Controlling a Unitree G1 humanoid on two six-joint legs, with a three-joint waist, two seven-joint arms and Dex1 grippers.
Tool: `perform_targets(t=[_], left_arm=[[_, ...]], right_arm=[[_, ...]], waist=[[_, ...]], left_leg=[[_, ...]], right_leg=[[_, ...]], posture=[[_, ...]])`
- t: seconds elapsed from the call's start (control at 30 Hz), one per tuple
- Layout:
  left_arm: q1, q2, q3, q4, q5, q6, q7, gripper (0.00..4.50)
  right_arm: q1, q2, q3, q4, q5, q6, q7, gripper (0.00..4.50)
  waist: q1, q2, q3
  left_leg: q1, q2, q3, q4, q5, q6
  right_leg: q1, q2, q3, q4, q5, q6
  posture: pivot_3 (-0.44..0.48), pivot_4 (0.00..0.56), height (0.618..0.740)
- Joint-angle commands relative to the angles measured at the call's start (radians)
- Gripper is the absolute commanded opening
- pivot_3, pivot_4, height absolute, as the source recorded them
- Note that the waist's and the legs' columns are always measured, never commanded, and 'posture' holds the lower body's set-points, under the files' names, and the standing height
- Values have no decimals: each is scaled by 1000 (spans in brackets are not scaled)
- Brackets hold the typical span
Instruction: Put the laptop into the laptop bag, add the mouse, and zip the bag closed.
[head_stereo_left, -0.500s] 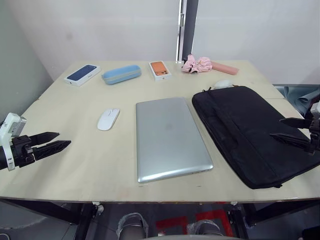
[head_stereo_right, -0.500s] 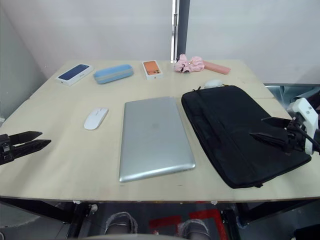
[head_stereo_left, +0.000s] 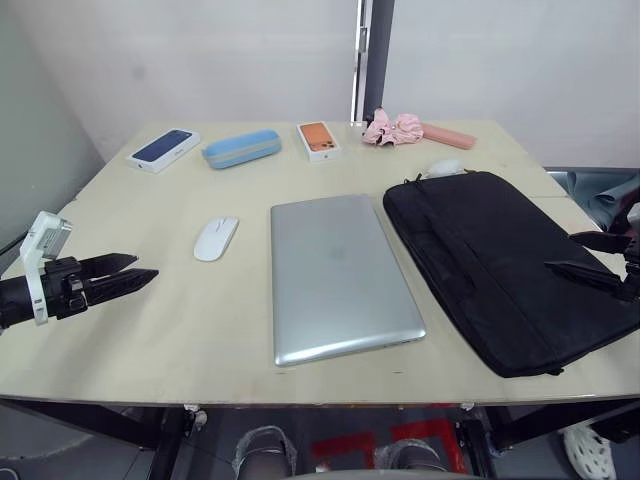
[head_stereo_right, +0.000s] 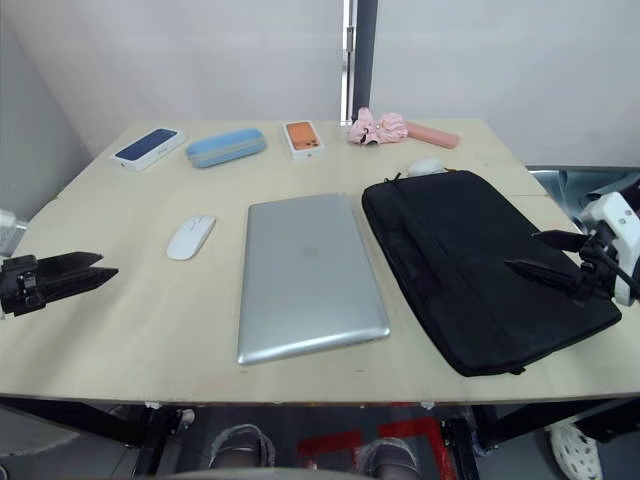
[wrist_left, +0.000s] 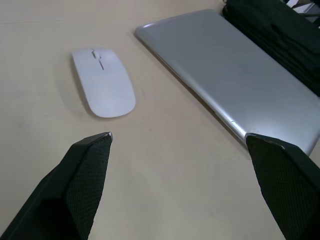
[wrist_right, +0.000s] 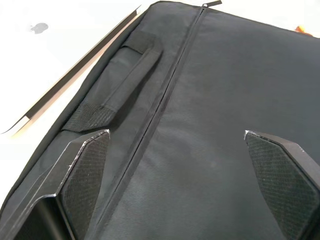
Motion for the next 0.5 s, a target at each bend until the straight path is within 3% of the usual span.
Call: perform_targets(t=[0.03,0.2,0.3,0.5], left_arm=[[-52,-25,-12,-49,-68,54,19,4457],[-80,-79,-49,-87,-113,125,76,4457],[-111,-151,-96,-75,-164,277,176,4500],[-233,-249,-35,35,-323,509,281,4500]], right_arm=[[-18,2,-29,-50,21,10,-22,4500],[-30,13,-27,-87,42,31,-47,4500],[-37,23,-23,-132,56,48,-71,3675],[-129,47,62,-162,27,40,-151,1635]], waist=[[0,0,0],[0,0,0],[1,1,0],[0,0,0]], left_leg=[[0,0,0,0,0,0],[0,0,0,0,0,0],[0,0,0,0,0,0],[0,0,-1,3,0,0]], right_leg=[[0,0,0,0,0,0],[0,0,0,1,0,0],[0,0,0,1,0,0],[0,0,0,4,0,0]], posture=[[0,150,740],[0,150,740],[0,150,740],[0,150,740]])
